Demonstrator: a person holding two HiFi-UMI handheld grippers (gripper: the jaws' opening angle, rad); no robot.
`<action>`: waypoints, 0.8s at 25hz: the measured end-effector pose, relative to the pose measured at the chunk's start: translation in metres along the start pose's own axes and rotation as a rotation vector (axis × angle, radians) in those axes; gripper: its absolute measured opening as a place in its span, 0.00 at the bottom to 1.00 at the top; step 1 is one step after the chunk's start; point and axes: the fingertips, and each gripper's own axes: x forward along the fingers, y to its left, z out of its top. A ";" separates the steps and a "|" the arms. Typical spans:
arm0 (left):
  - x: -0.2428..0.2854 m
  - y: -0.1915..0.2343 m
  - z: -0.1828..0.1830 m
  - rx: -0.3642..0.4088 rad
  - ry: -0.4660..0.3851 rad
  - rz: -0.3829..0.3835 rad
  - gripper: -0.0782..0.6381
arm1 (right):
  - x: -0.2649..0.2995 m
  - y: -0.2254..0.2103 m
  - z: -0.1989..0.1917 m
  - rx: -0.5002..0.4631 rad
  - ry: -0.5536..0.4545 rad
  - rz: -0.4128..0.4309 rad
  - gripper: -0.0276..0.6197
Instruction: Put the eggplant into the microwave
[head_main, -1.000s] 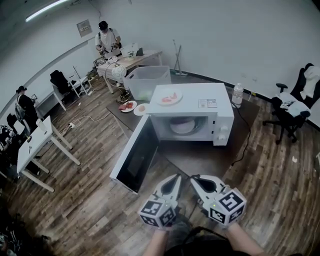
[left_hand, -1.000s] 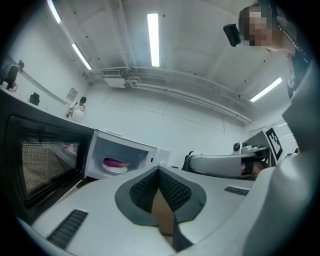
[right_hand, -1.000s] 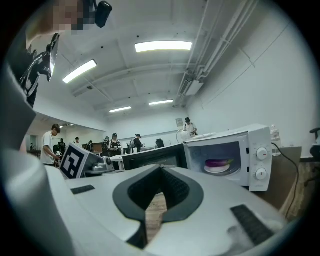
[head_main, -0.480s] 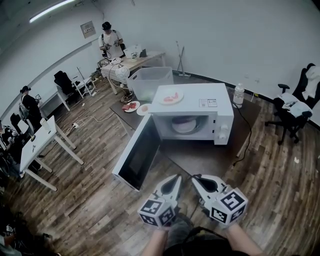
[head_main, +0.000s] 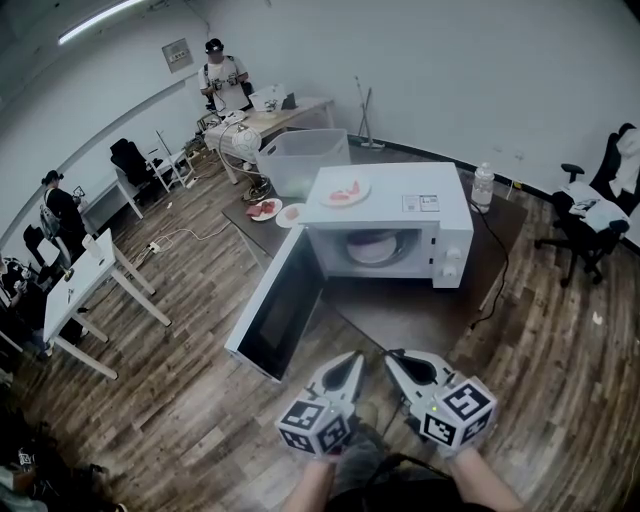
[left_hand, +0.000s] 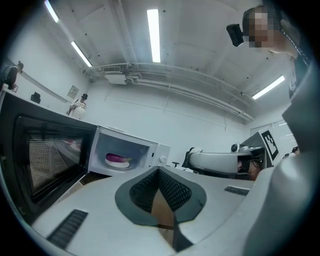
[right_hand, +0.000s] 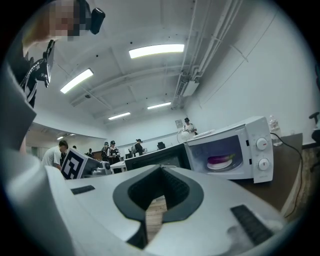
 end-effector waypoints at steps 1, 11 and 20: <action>0.000 0.002 0.000 -0.001 0.001 0.003 0.11 | 0.002 -0.001 -0.001 0.004 0.002 0.001 0.05; 0.010 0.023 -0.010 -0.028 0.042 0.030 0.11 | 0.023 -0.016 -0.010 0.044 0.022 0.019 0.05; 0.052 0.058 -0.023 -0.148 0.071 0.019 0.11 | 0.048 -0.063 -0.018 0.088 0.048 -0.014 0.05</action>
